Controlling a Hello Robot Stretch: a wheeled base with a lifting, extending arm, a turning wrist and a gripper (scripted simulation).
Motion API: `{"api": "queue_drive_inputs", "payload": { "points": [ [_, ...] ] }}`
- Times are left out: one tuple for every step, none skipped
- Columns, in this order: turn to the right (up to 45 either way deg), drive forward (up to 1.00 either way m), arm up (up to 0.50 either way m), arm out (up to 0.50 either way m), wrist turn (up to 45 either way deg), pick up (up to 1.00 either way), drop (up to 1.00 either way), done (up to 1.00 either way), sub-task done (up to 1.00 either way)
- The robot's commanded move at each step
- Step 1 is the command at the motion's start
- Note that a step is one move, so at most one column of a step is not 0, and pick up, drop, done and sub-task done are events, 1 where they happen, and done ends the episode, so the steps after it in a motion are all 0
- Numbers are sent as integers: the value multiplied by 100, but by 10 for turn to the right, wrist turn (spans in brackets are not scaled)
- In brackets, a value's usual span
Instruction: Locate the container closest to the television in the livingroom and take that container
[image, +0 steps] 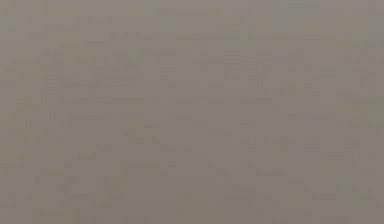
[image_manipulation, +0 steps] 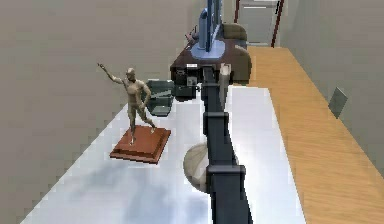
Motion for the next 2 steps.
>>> {"api": "queue_drive_inputs", "payload": {
  "points": [
    [0, 0, 10, 0, 0, 0, 0, 0, 0],
    [0, 0, 0, 0, 0, 0, 0, 100, 0]
  ]
}}
